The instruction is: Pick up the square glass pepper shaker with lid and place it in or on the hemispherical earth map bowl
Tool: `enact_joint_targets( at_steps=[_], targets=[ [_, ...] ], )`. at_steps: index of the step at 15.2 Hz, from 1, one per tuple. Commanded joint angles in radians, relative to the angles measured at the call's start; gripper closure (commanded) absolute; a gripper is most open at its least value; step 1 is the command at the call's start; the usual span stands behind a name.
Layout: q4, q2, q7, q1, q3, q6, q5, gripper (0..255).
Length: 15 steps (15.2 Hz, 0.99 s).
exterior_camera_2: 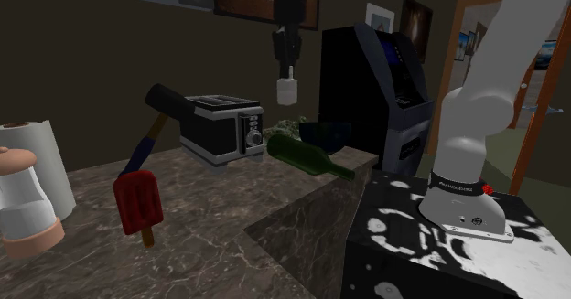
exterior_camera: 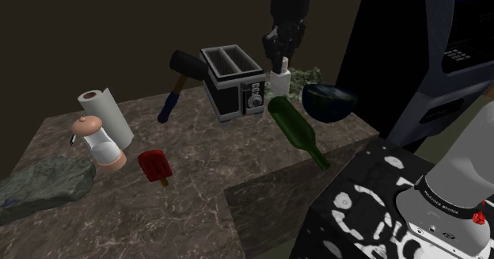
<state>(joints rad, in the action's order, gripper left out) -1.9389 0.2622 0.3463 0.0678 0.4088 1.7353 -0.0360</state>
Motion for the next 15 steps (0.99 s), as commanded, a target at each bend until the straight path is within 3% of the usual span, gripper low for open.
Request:
enact_joint_targets(
  at_steps=[1, 15],
  targets=[
    [-0.029, 0.039, -0.059, -0.015, -0.039, -0.007, -0.007, 255],
    [-0.146, 0.2, -0.412, -0.114, -0.302, -0.049, 0.034, 255]
  ],
)
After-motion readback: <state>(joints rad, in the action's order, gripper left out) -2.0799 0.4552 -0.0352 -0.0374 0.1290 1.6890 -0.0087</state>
